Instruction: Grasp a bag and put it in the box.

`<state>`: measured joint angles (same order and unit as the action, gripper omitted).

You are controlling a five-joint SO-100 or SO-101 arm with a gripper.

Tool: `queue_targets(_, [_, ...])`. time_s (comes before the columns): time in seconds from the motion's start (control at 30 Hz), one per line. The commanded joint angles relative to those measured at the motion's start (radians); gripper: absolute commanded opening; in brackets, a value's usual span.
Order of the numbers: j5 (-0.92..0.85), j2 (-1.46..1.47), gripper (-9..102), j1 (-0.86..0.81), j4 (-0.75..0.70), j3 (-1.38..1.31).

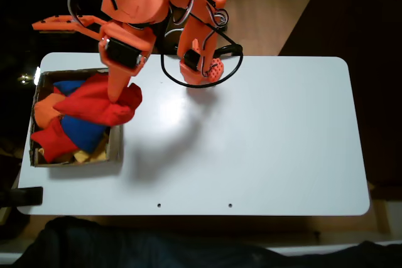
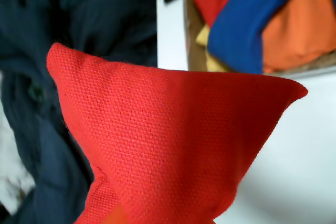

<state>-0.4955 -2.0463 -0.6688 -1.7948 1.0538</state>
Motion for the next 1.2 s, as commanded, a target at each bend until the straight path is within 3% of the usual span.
queue_targets(0.0, [0.006,-0.026,2,-0.064,0.055,-0.005])
queue_targets(0.47, [0.017,0.106,3,-0.295,0.224,-0.005])
queue_targets(1.17, [-0.015,0.327,3,-0.514,0.474,0.044])
